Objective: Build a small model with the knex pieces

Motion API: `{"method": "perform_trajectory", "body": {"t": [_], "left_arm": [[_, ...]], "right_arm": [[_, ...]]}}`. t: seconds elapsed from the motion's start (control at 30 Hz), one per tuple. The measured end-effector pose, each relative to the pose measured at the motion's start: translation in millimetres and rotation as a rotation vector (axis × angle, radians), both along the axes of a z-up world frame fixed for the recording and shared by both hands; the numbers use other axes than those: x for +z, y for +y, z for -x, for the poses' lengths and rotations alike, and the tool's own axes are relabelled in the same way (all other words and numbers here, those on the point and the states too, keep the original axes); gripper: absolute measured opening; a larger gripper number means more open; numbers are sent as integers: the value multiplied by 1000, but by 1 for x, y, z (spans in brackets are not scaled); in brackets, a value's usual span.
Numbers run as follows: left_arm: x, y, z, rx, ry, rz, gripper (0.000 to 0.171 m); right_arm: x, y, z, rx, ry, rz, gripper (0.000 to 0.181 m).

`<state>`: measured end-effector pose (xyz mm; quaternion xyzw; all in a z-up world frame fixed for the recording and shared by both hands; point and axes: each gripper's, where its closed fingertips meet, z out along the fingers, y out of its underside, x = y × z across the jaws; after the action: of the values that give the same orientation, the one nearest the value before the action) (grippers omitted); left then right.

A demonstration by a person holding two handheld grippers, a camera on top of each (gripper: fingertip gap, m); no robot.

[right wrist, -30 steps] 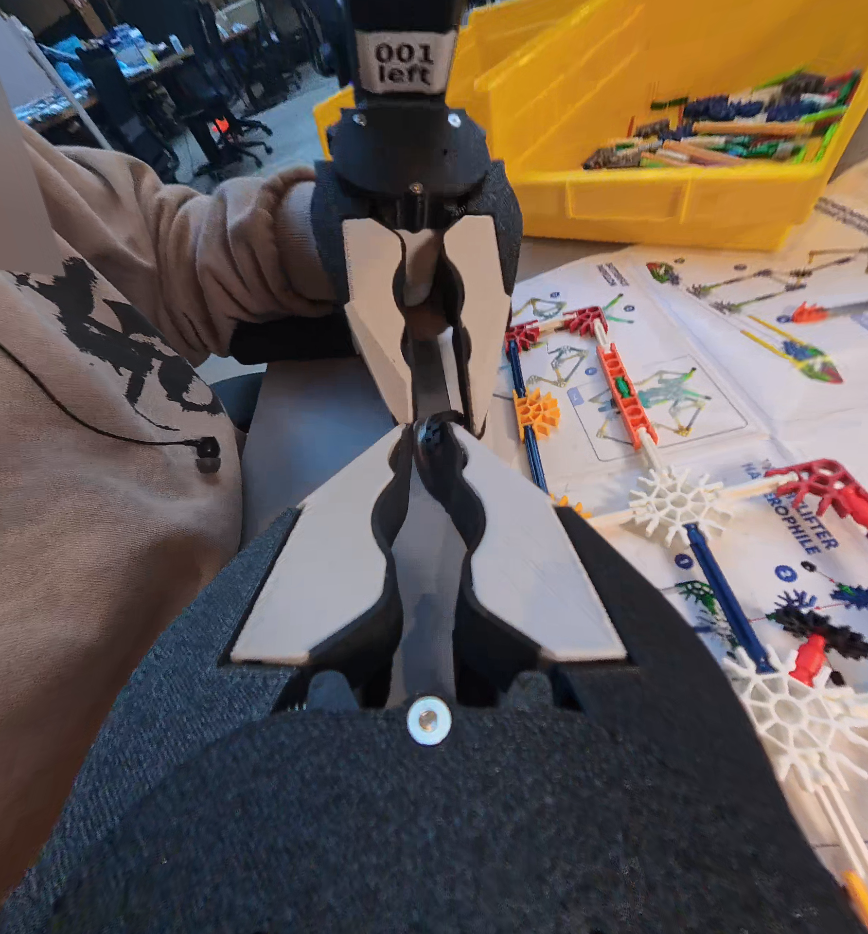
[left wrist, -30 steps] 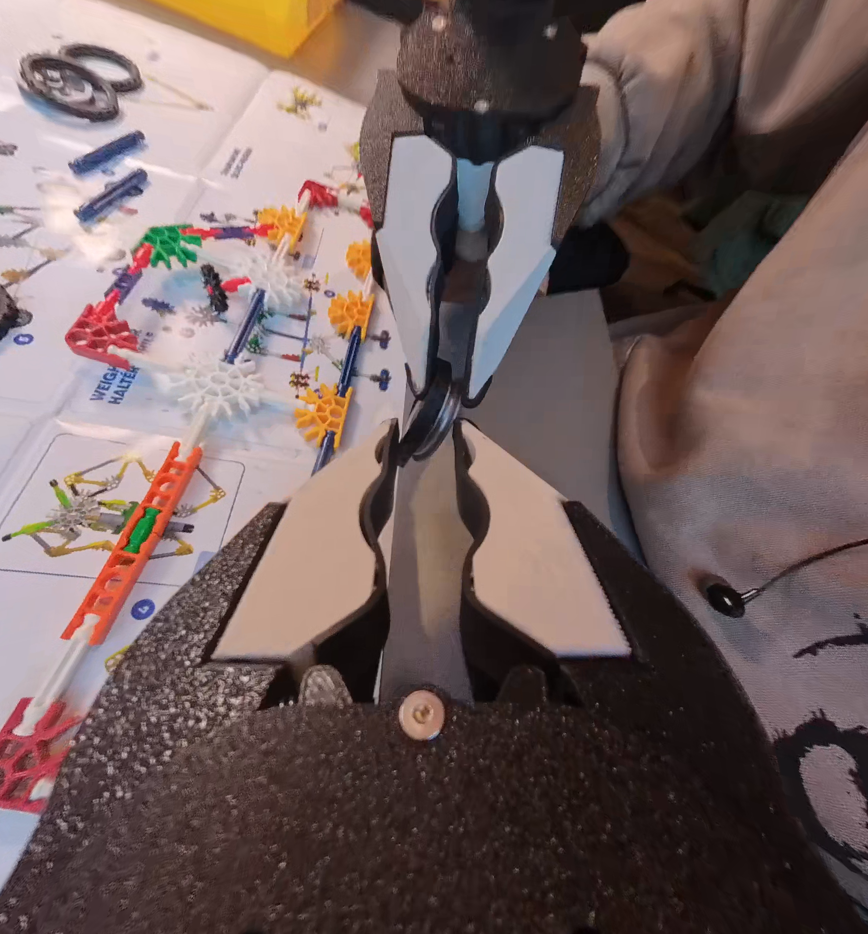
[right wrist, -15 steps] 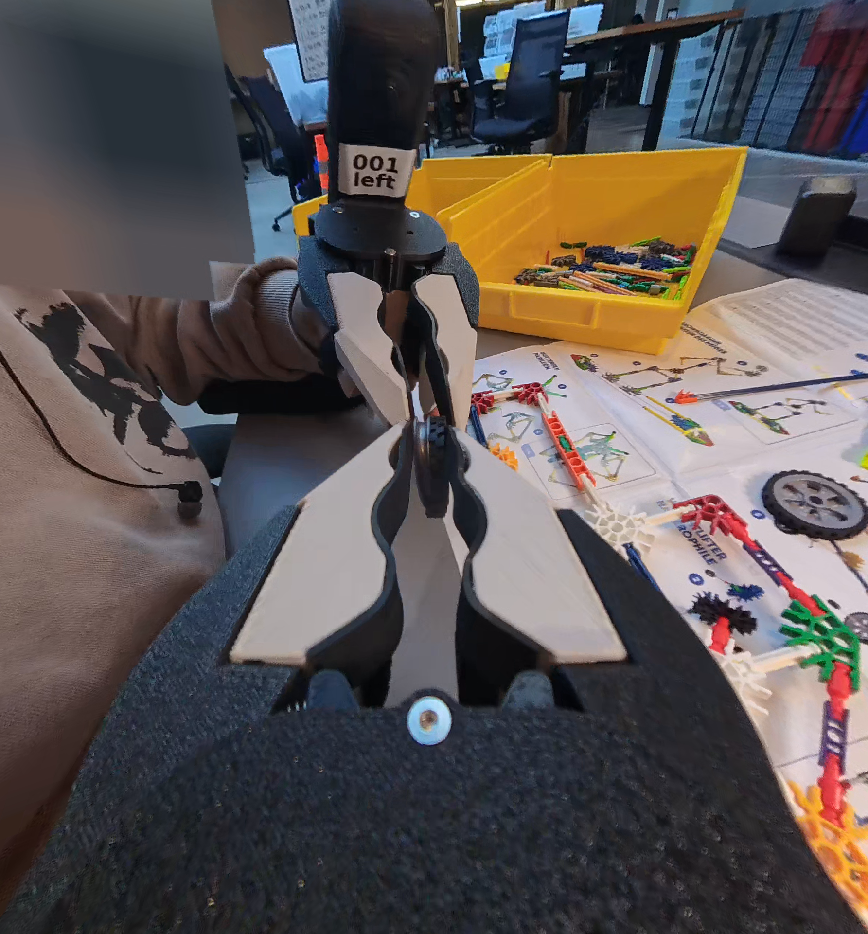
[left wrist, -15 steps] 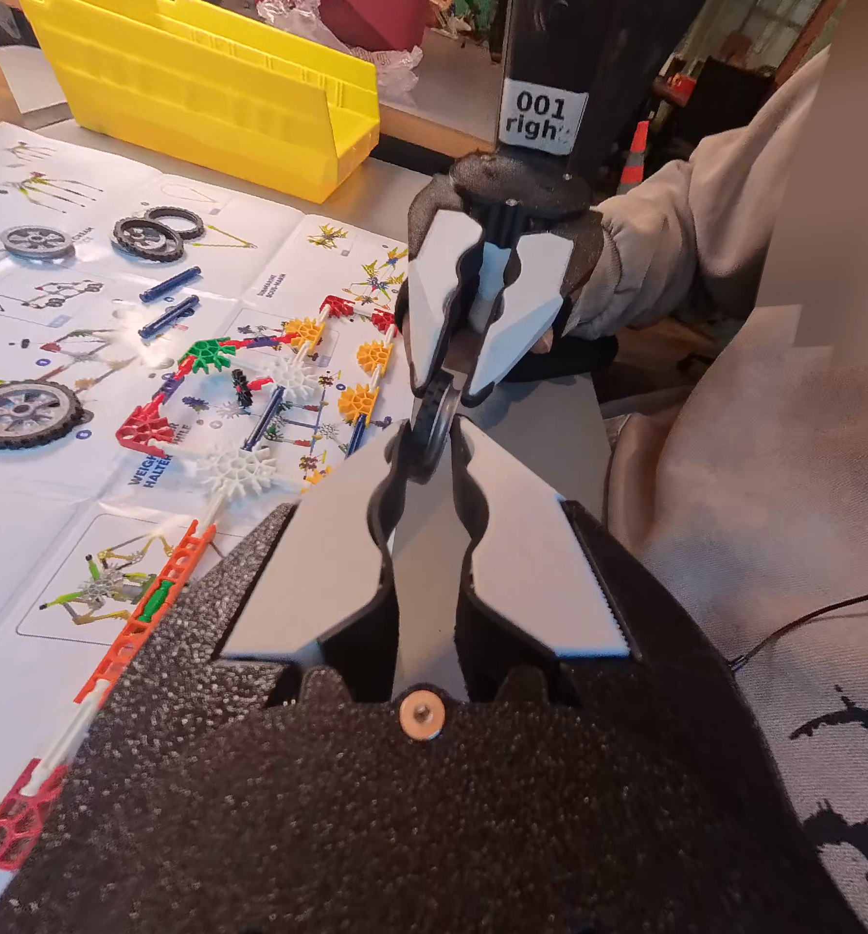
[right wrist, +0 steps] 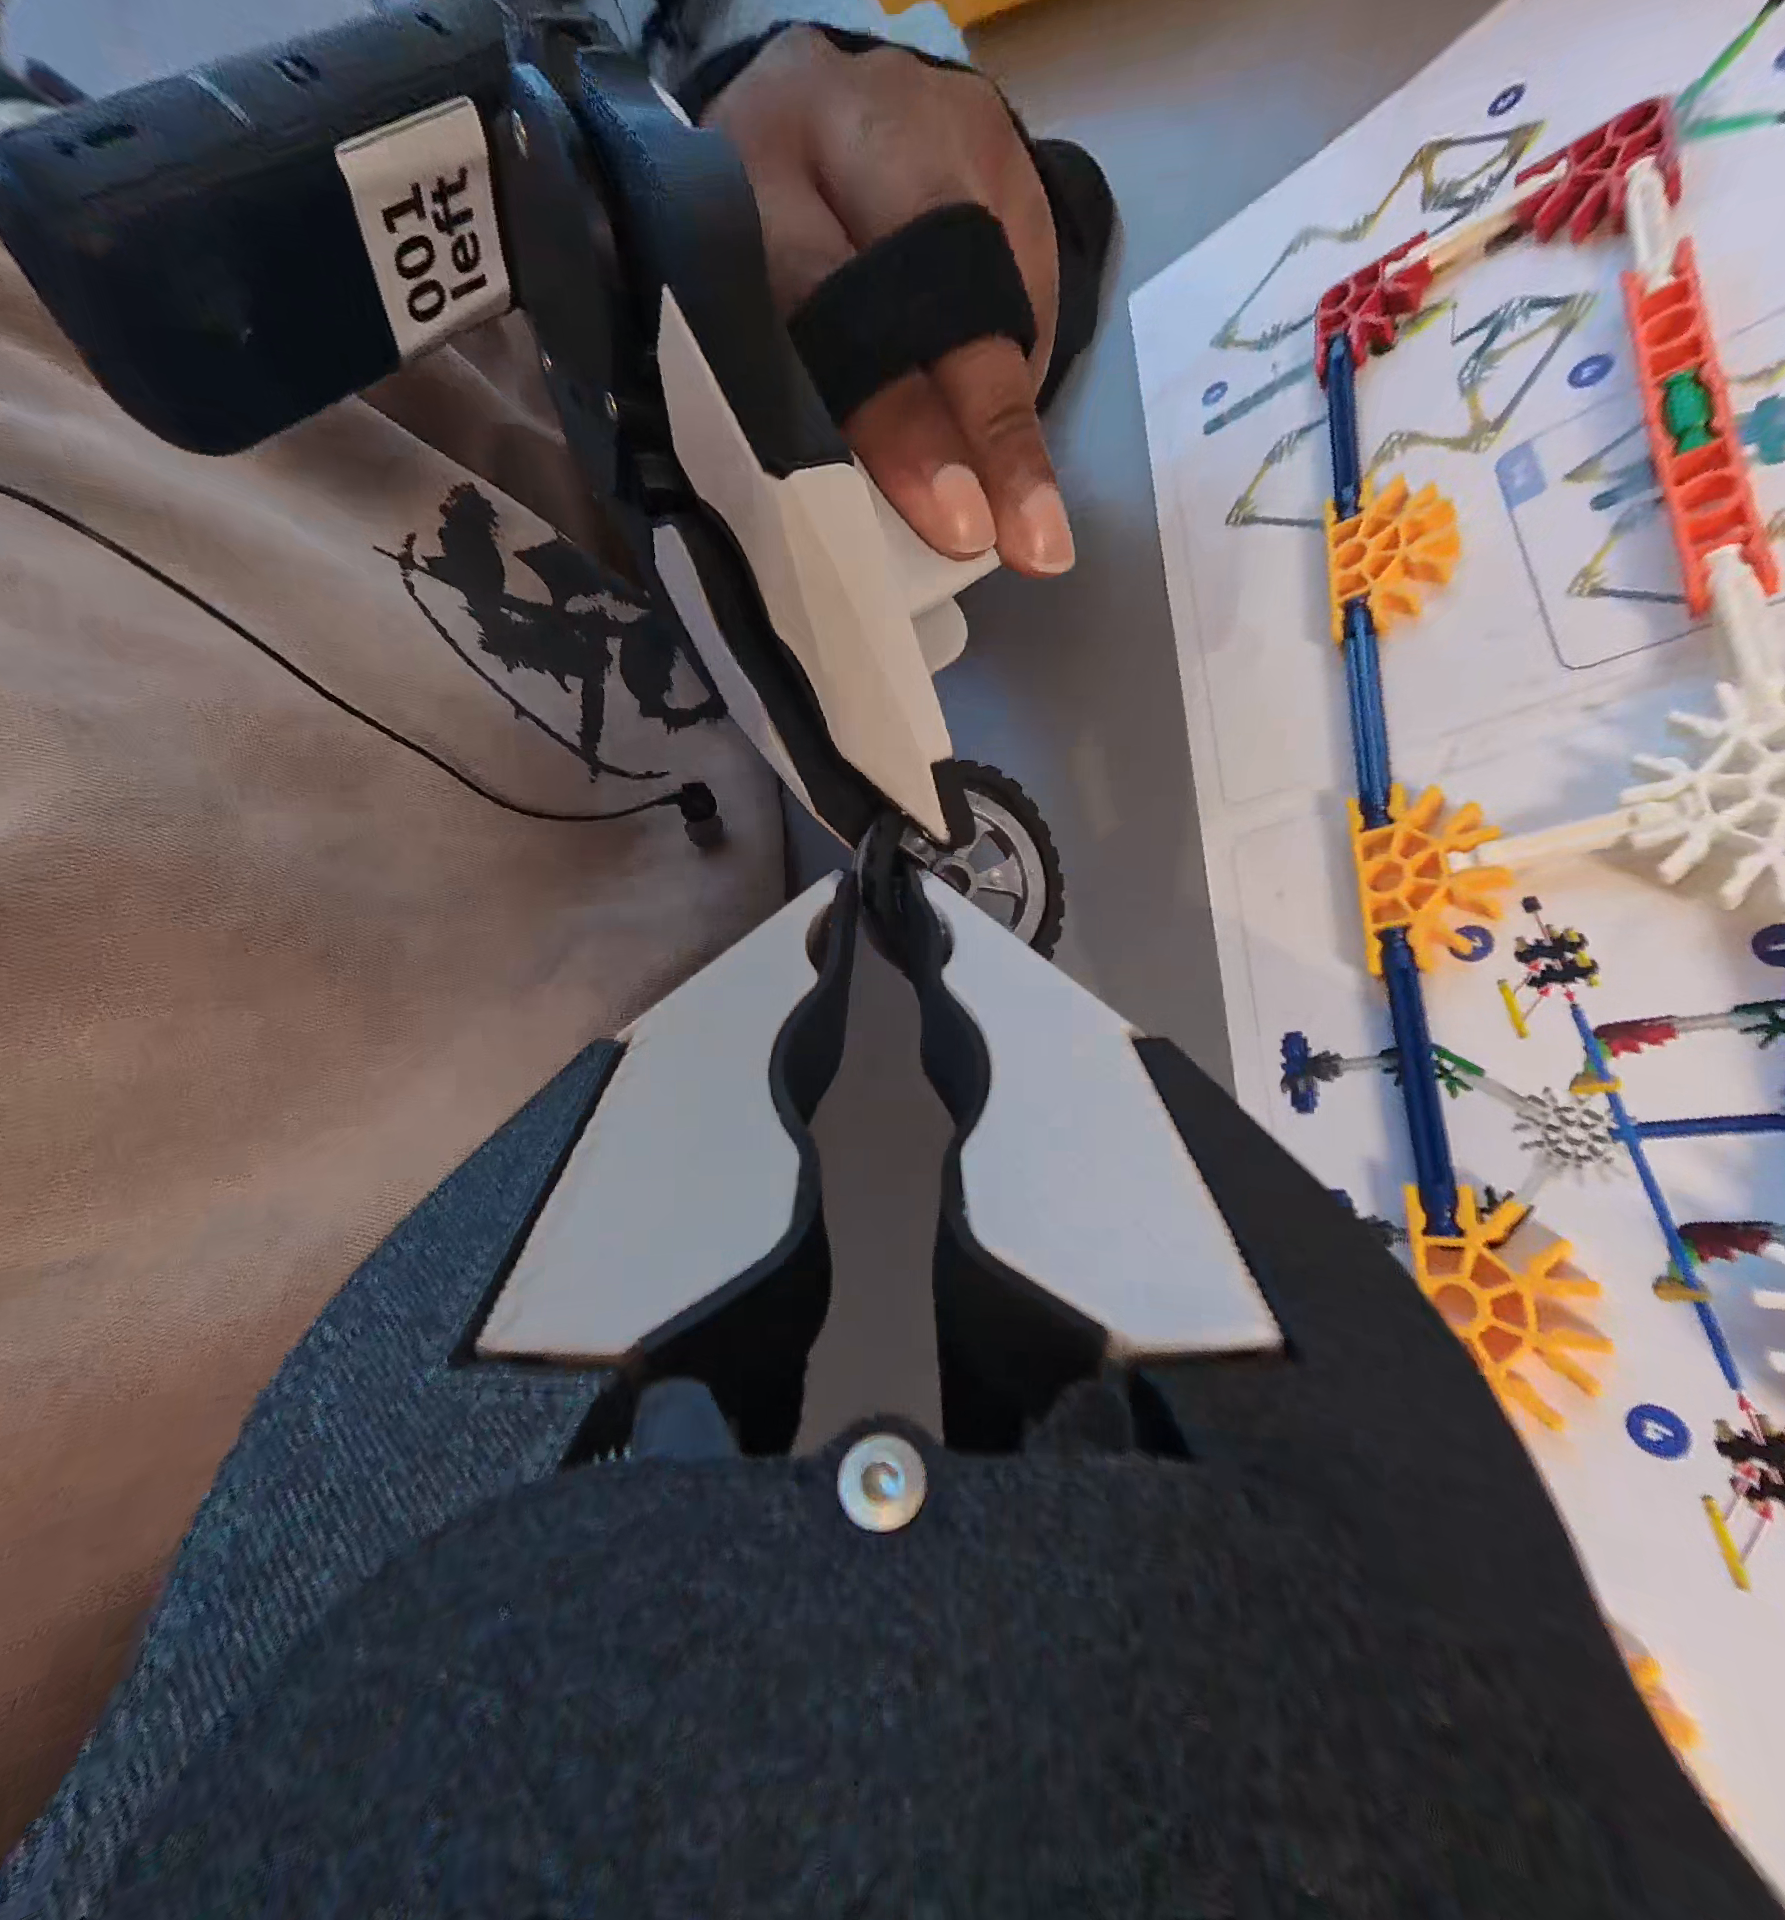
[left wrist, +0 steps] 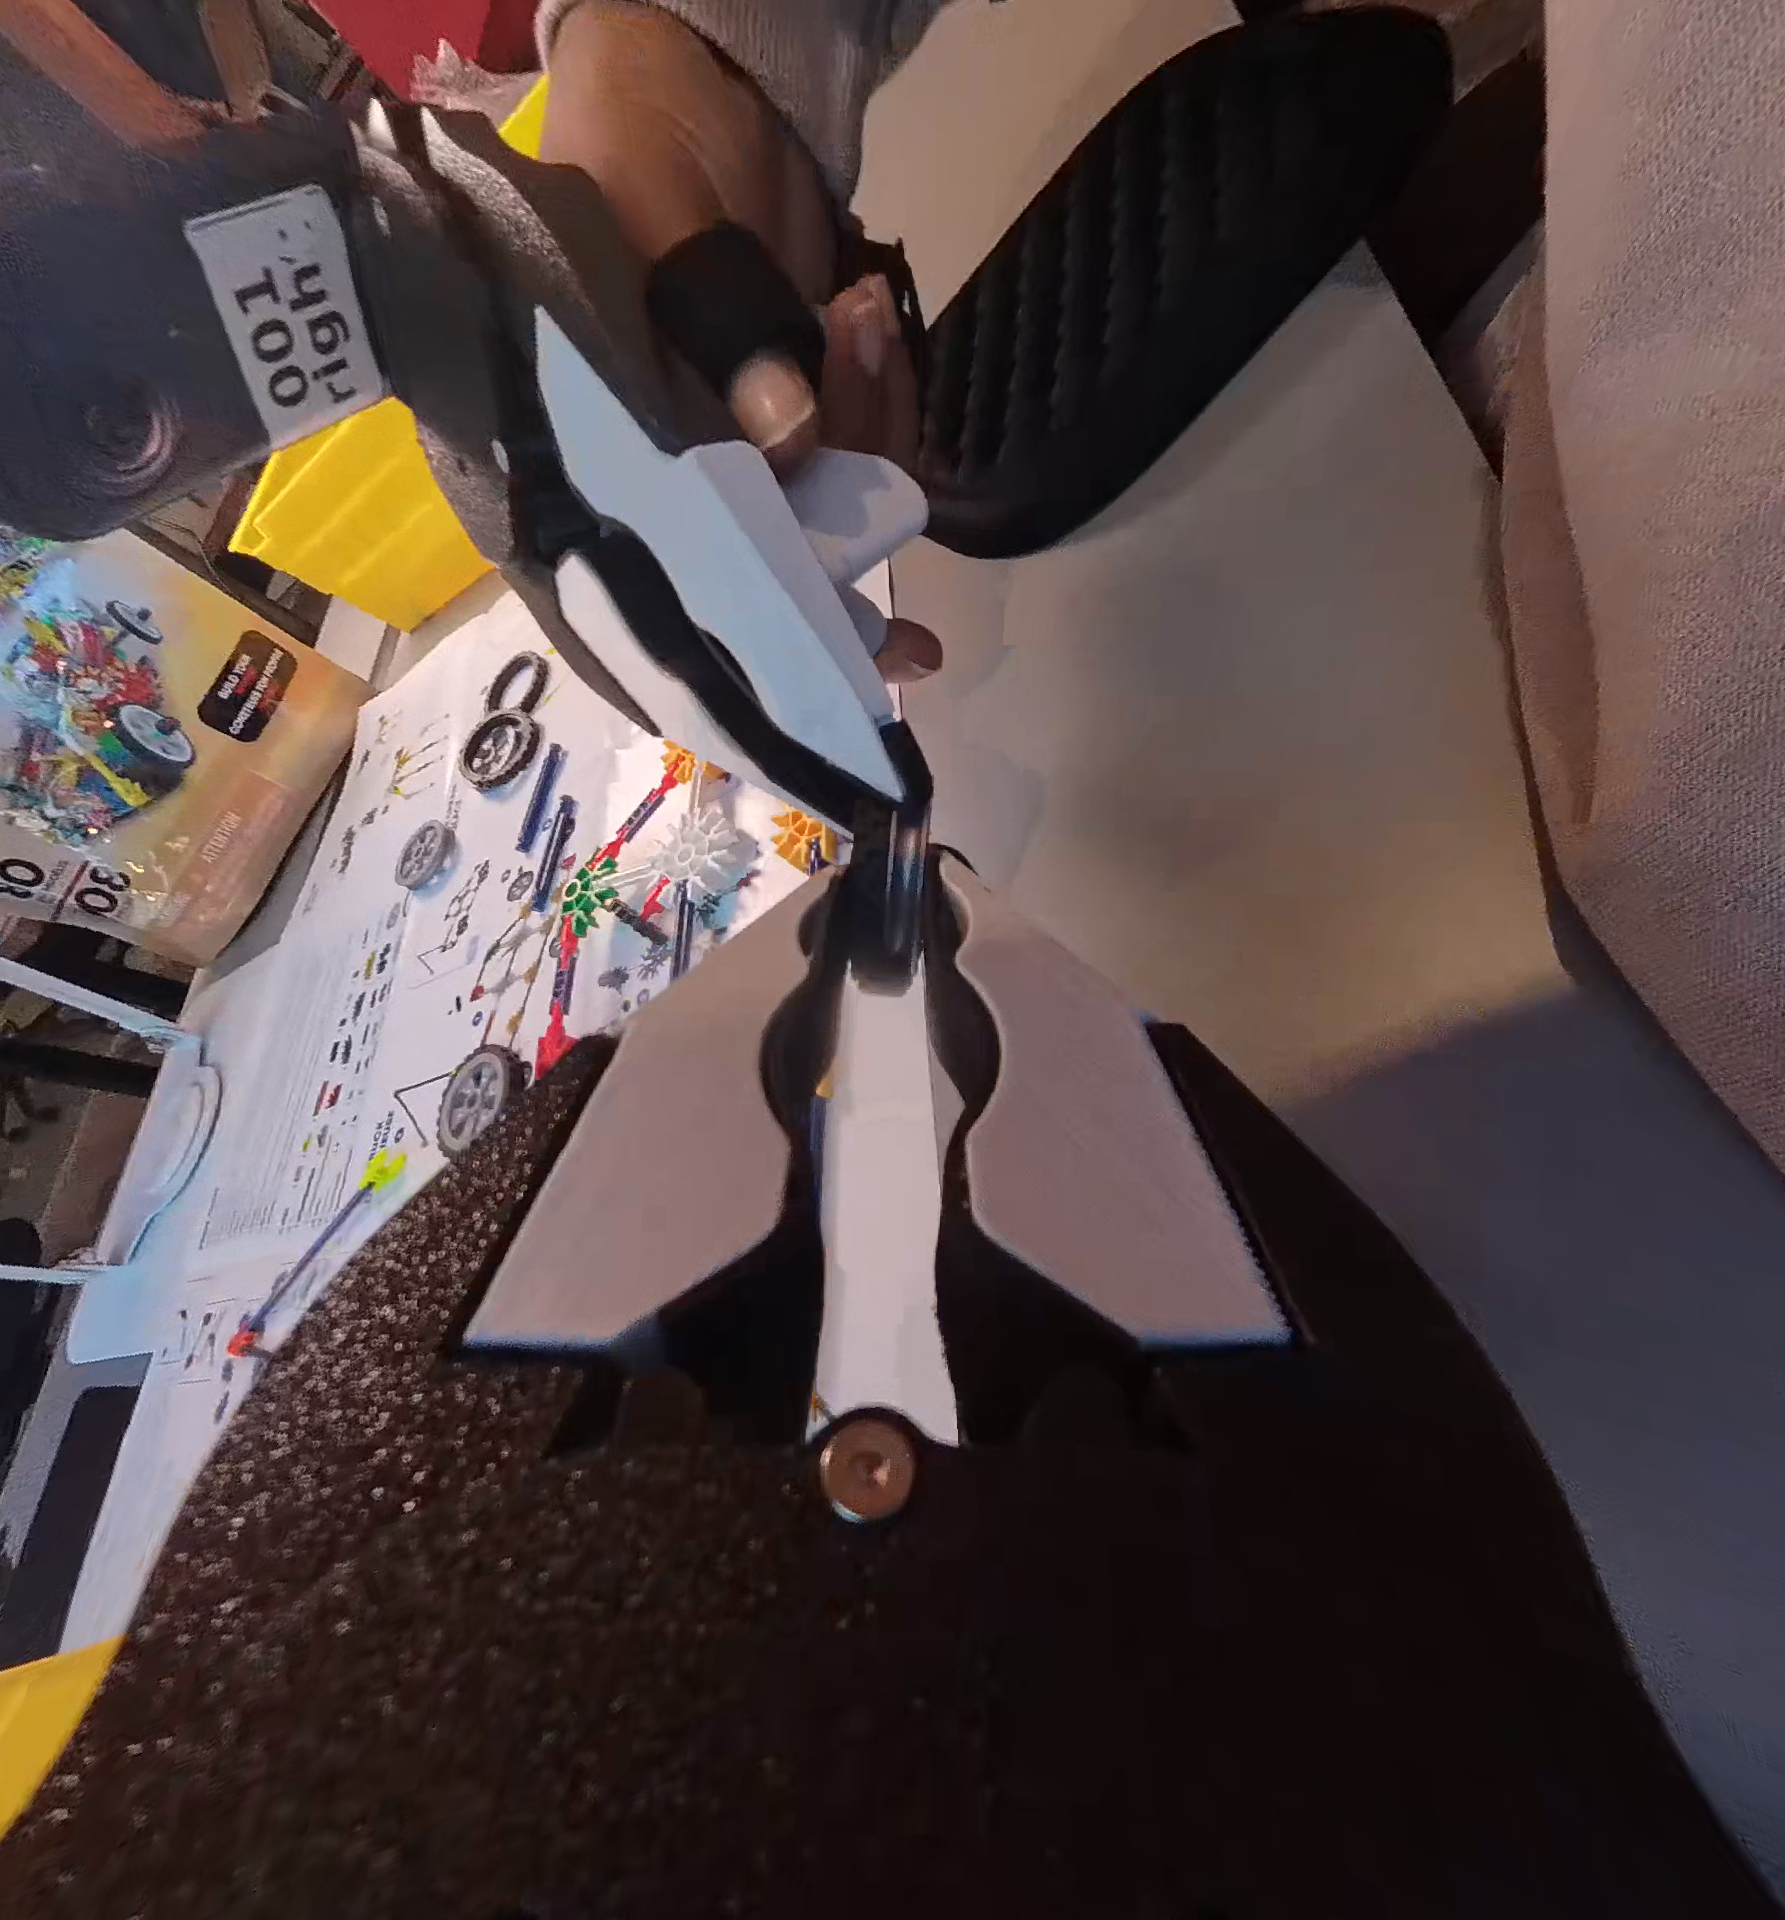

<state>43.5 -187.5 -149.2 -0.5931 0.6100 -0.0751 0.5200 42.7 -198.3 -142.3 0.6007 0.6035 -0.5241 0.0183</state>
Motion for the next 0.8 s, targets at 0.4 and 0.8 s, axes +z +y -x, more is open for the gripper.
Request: {"method": "perform_trajectory", "body": {"t": [0.4,0.8], "left_arm": [[33,-1,-2,-66,-485,455,15],[63,-8,-6,-160,-774,720,14]], "right_arm": [[35,3,6,-117,242,194,3],[68,2,7,-190,453,413,4]]}}
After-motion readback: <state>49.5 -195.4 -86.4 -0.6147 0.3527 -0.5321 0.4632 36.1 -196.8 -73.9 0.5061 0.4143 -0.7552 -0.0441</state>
